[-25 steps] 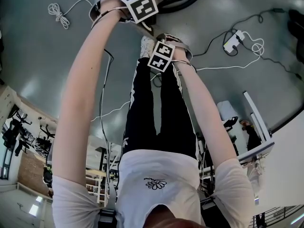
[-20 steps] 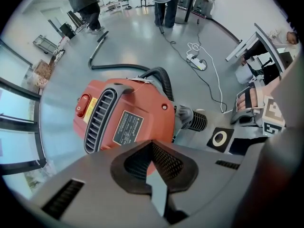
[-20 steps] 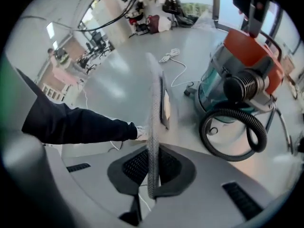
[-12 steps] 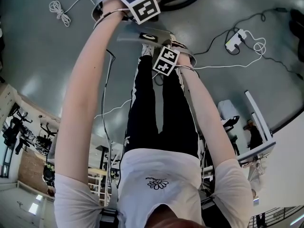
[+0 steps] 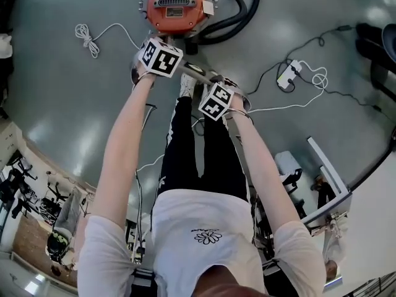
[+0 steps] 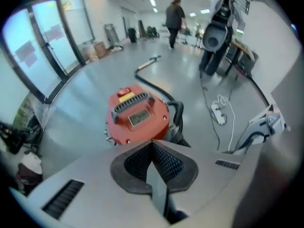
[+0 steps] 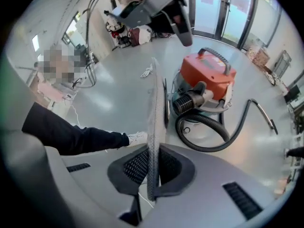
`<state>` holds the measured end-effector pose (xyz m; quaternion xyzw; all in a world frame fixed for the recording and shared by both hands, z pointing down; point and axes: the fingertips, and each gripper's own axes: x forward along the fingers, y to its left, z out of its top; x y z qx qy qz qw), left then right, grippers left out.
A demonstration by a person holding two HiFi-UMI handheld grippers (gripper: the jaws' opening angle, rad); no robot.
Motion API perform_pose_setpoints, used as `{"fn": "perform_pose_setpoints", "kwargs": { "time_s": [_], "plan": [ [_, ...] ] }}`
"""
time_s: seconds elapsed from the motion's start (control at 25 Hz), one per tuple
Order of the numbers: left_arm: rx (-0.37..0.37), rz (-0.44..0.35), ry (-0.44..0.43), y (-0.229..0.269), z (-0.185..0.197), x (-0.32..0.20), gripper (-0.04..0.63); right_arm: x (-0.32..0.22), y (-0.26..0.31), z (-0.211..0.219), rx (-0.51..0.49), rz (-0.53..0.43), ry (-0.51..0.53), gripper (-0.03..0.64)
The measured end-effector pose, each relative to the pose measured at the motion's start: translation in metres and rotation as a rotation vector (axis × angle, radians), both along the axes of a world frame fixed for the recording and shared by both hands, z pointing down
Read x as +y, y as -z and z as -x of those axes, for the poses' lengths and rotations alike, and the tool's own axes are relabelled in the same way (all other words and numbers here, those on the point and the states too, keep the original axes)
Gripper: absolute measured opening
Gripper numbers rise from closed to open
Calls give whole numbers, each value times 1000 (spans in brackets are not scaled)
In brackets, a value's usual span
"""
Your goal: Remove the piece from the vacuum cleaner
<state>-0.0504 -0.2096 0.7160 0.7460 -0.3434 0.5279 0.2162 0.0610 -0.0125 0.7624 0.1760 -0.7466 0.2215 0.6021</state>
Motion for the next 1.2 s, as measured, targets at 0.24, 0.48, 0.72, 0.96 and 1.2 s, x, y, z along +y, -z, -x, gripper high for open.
{"fn": "perform_pose_setpoints", "kwargs": {
  "time_s": [0.24,0.48,0.72,0.96,1.2],
  "plan": [
    [367,-284,325,171,-9,-3,5,-45,130,-8,-121,-129,-275,23],
    [561,-501,475,312,-2,3,5,-122,293,-3,-314,-340,-427,24],
    [733,-821,496,469,7,-27,5,-201,473,-12,-529,-686,-515,25],
    [829,-1052,490,582,21,-29,5,-215,613,-28,-626,-1060,-500,25],
    [803,-1166,349,627,2,-8,5,-199,682,-55,-758,-1247,-625,23]
  ]
}}
